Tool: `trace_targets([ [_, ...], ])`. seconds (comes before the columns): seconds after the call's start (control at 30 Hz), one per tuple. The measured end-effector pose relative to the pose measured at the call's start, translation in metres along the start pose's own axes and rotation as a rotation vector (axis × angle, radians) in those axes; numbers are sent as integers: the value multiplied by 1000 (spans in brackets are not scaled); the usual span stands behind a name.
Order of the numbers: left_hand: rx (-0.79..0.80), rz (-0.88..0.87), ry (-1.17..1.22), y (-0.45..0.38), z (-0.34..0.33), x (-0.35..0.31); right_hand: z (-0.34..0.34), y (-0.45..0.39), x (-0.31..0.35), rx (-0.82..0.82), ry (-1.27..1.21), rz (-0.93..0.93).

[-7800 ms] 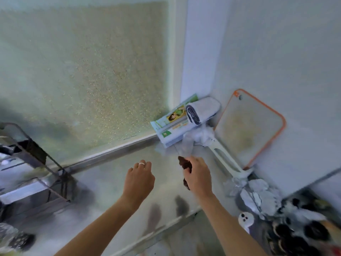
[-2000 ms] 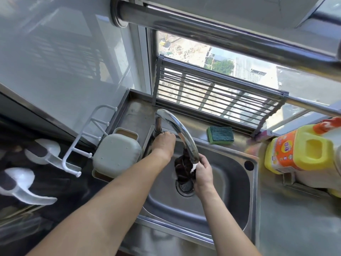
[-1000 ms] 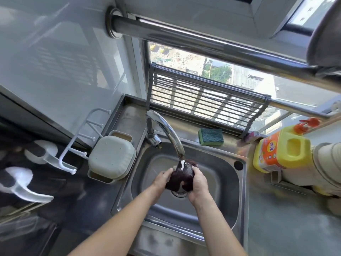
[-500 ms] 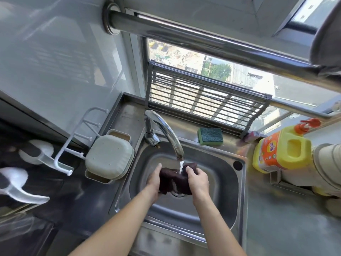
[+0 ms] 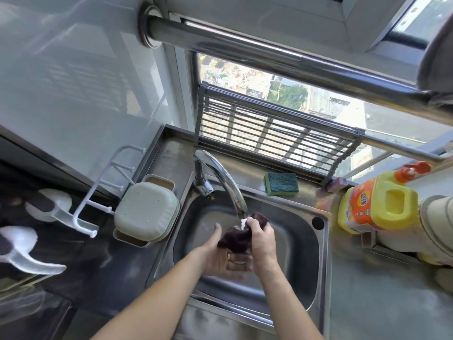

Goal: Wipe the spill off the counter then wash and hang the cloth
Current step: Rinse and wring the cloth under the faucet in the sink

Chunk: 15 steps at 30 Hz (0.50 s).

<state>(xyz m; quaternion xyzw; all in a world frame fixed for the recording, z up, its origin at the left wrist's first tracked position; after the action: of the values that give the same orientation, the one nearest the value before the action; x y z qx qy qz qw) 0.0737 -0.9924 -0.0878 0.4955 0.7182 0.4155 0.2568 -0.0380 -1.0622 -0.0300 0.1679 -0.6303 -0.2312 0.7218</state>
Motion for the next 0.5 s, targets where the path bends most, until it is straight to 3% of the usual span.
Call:
trace_targets([
  [0.03, -22, -63, 66, 0, -5, -6, 2, -1, 0, -25, 22, 6],
  [0.2, -477, -372, 135, 0, 0, -35, 13, -3, -3, -120, 80, 2],
  [0.5, -514, -445, 286, 8, 1, -47, 18, 0, -14, -291, -60, -136],
])
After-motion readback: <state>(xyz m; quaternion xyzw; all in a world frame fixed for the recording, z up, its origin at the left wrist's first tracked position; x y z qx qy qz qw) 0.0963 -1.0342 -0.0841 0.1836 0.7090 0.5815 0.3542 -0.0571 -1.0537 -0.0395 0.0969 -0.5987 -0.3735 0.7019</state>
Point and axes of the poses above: each hand's wrist, its own y-axis away from the middle knuckle, its own z-axis out of the back of the hand, x = y × z, the point moved 5 cm from there along -y, towards the middle knuckle, and after that the axes turned 7 degrees about z, right-handed, at the moved point
